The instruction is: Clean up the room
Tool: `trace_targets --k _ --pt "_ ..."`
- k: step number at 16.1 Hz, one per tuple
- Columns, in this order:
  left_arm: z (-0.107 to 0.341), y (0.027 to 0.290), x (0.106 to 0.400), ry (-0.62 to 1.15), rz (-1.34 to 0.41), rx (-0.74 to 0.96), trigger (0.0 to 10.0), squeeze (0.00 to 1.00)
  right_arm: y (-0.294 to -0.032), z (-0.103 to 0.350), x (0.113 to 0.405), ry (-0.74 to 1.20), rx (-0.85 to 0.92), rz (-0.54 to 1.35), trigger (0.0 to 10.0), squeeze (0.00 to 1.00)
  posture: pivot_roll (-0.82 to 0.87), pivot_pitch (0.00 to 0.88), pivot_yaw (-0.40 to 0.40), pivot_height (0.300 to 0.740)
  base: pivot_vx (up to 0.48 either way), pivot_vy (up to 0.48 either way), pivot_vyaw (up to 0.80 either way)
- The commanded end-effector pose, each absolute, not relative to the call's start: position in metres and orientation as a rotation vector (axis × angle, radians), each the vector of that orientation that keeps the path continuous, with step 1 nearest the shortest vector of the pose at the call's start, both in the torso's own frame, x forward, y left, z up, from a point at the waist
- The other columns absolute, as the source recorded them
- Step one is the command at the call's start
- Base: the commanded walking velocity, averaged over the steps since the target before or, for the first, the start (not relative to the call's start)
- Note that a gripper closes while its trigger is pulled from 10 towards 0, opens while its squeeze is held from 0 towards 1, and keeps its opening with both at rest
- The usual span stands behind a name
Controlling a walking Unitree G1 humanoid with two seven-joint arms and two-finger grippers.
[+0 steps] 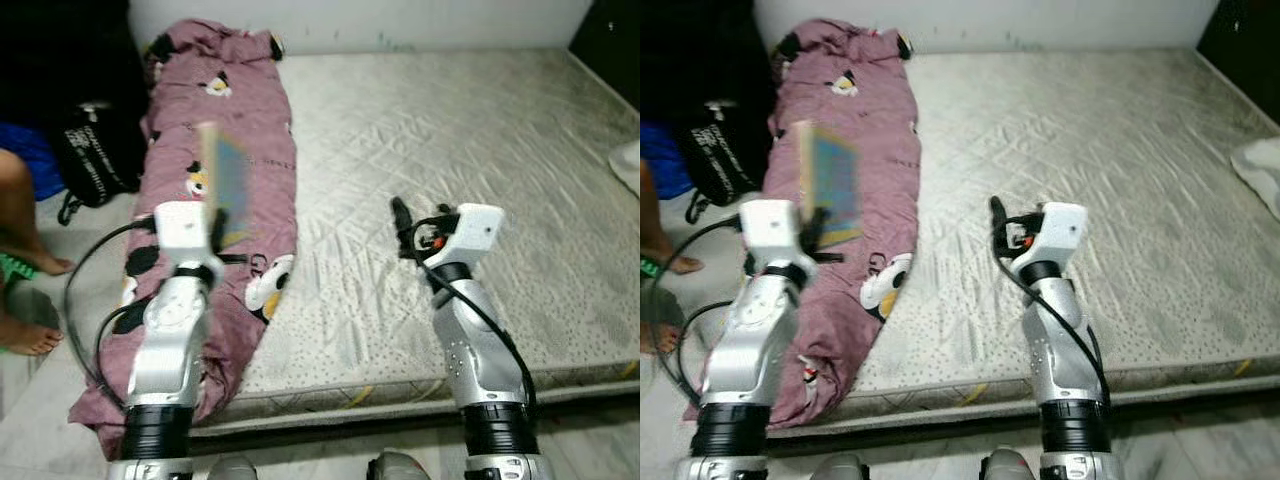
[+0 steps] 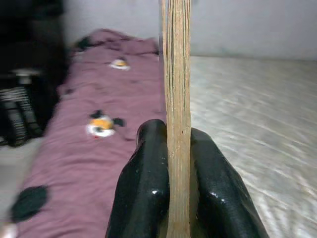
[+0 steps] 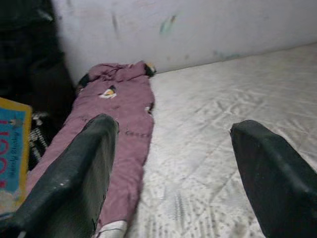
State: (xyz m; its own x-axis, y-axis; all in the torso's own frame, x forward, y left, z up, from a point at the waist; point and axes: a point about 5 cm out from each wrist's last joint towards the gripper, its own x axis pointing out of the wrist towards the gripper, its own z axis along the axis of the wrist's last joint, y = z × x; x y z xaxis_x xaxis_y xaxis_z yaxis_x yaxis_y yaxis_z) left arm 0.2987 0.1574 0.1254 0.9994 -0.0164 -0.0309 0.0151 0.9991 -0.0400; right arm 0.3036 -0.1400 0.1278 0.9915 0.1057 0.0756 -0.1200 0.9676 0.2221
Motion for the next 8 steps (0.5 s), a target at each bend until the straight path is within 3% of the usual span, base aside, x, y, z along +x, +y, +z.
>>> trace_targets --k 1,8 --pt "0.136 0.1516 0.2993 -0.021 -0.036 -0.042 10.0 0.0 -0.1423 0.1347 0.3027 -0.085 0.191 0.109 10.0 0.0 -0.06 0.0 -0.011 0.74 0.0 0.0 0.0" --pt "0.1339 0.1509 0.2985 0.0 -0.033 -0.106 10.0 0.0 -0.1369 0.1383 0.3024 -0.094 0.202 0.128 10.0 0.0 -0.06 0.0 -0.016 0.74 0.0 0.0 0.0"
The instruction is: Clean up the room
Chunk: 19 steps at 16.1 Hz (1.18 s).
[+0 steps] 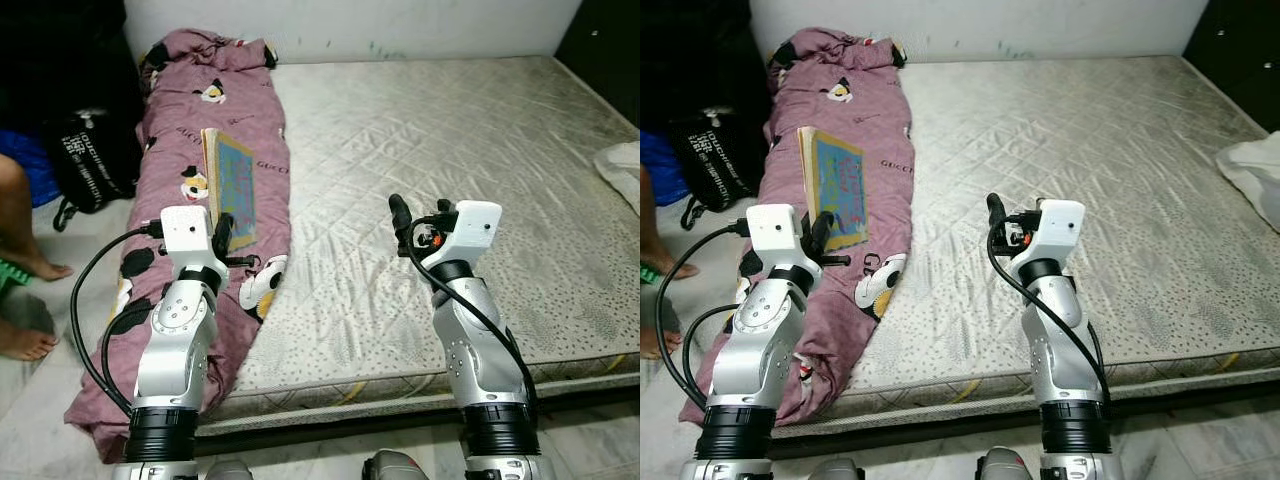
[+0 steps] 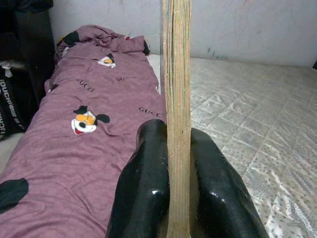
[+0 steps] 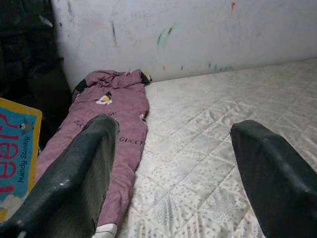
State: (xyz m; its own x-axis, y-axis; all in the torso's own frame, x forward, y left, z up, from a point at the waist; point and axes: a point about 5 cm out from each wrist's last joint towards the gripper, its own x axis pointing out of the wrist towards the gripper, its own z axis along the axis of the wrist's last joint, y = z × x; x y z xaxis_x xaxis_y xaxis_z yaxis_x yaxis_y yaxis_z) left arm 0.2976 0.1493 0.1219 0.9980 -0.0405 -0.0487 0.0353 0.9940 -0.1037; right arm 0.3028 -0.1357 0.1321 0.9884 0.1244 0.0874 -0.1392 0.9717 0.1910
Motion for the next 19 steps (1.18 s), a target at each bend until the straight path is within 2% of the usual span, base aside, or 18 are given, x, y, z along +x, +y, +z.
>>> trace_targets --k 1,4,8,19 --pt "0.1341 0.1512 0.2987 0.002 -0.032 -0.11 10.0 0.0 -0.1363 0.1379 0.3029 -0.089 0.2 0.128 10.0 0.0 -0.06 0.0 -0.016 0.74 0.0 0.0 0.0" --pt "0.1349 0.1487 0.299 -0.001 -0.042 -0.087 10.0 0.0 -0.1342 0.1389 0.303 -0.099 0.117 0.155 10.0 0.0 -0.06 0.0 -0.016 0.74 0.0 0.0 0.24" --pt "0.1342 0.1464 0.2986 0.005 -0.046 -0.119 10.0 0.0 -0.1346 0.1386 0.3039 -0.096 0.138 0.139 10.0 0.0 -0.06 0.0 -0.014 0.74 0.0 0.0 0.59" --pt "0.1346 0.1519 0.2967 0.025 -0.037 -0.18 10.0 0.0 -0.1322 0.1368 0.3042 -0.089 0.173 0.146 10.0 0.0 -0.04 0.0 -0.02 0.74 0.0 0.0 0.0"
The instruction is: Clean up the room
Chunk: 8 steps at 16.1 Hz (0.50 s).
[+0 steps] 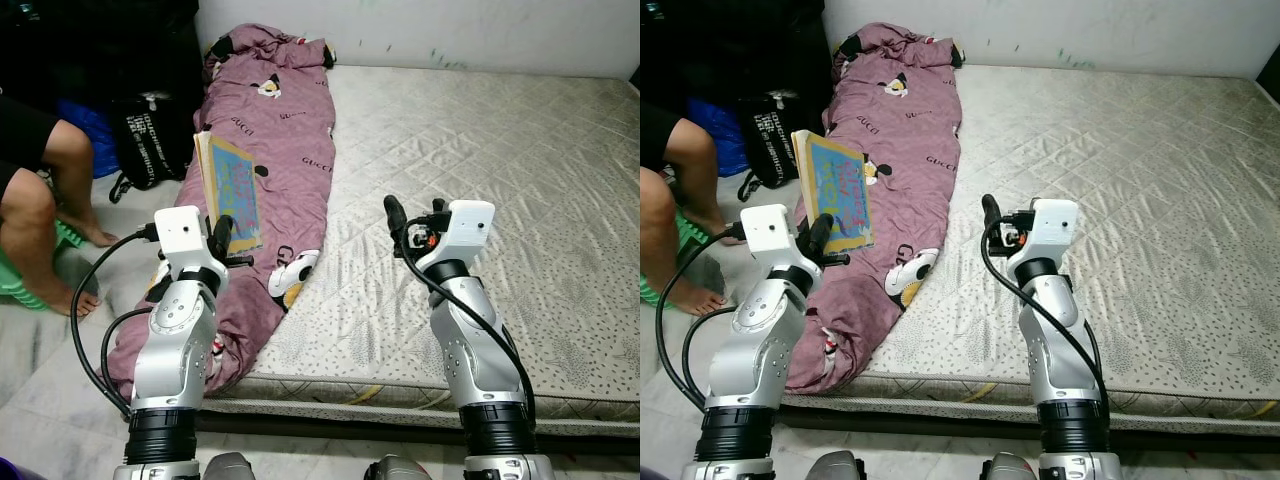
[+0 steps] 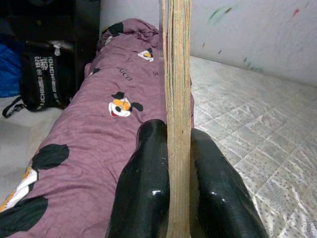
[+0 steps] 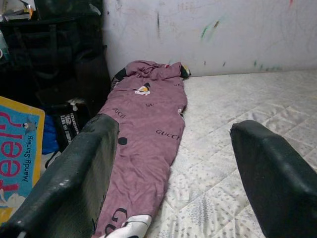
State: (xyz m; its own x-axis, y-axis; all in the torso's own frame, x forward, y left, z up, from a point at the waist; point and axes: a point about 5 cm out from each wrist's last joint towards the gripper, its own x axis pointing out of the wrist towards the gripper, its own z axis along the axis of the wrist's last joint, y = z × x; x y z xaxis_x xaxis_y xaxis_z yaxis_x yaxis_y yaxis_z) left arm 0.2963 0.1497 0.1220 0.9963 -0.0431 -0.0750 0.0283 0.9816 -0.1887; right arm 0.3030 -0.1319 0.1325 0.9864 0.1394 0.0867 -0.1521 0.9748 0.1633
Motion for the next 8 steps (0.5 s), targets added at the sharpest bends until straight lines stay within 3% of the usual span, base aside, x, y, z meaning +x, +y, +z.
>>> trace_targets --k 1,8 --pt "0.1349 0.1519 0.2972 0.024 -0.038 -0.181 10.0 0.0 -0.132 0.1368 0.3047 -0.09 0.174 0.147 10.0 0.0 -0.04 0.0 -0.02 0.74 0.0 0.0 0.0" --pt "0.1362 0.1505 0.2981 0.021 -0.047 -0.185 10.0 0.0 -0.1325 0.1362 0.3051 -0.089 0.171 0.141 10.0 0.0 -0.04 0.0 -0.019 0.74 0.0 0.0 0.0"
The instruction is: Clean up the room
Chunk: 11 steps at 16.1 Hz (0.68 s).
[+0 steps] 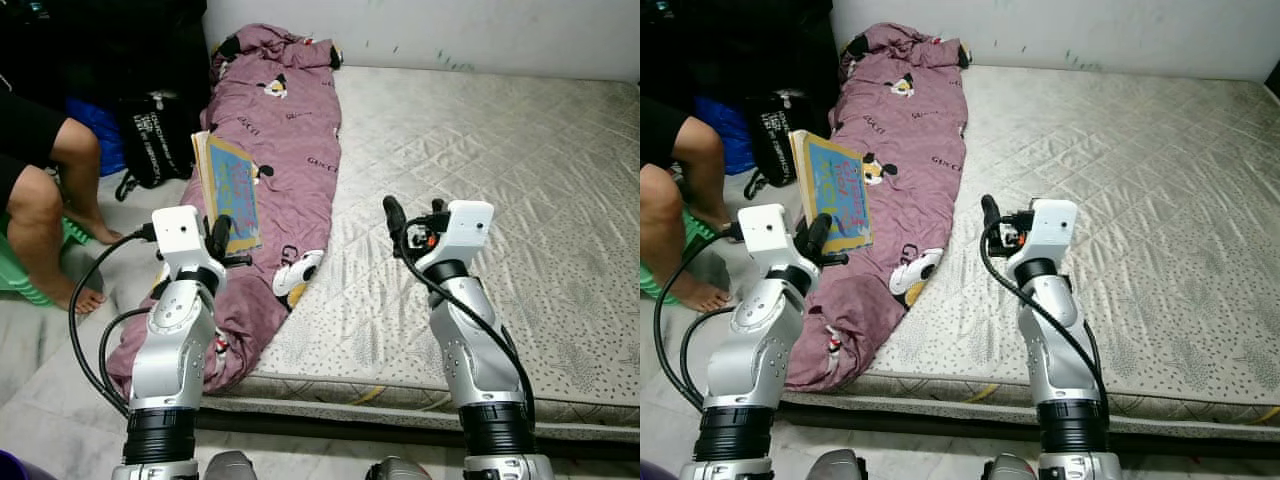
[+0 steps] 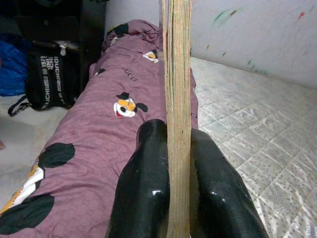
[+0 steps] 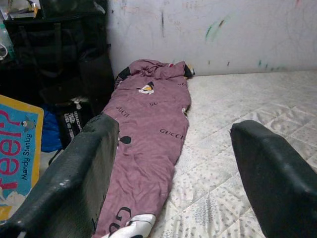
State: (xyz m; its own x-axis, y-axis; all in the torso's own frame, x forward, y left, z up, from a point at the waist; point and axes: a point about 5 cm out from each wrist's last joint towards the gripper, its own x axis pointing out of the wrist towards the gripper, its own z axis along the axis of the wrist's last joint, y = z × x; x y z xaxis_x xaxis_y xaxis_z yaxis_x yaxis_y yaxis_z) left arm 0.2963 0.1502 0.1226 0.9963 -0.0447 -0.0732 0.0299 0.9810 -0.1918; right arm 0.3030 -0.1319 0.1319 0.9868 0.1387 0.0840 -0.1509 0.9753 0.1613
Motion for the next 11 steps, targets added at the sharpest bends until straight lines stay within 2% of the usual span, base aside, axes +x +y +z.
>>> trace_targets --k 1,7,11 --pt "0.1362 0.1505 0.298 0.022 -0.046 -0.185 10.0 0.0 -0.1327 0.136 0.3053 -0.088 0.172 0.141 10.0 0.0 -0.04 0.0 -0.019 0.74 0.0 0.0 0.0" --pt "0.1362 0.1498 0.2976 0.021 -0.051 -0.186 10.0 0.0 -0.1331 0.1356 0.3049 -0.087 0.174 0.135 10.0 0.0 -0.04 0.0 -0.019 0.74 0.0 0.0 0.0" --pt "0.1355 0.1493 0.2976 0.024 -0.047 -0.193 10.0 0.0 -0.1344 0.1344 0.3042 -0.083 0.173 0.131 10.0 0.0 -0.04 0.0 -0.018 0.74 0.0 0.438 0.0"
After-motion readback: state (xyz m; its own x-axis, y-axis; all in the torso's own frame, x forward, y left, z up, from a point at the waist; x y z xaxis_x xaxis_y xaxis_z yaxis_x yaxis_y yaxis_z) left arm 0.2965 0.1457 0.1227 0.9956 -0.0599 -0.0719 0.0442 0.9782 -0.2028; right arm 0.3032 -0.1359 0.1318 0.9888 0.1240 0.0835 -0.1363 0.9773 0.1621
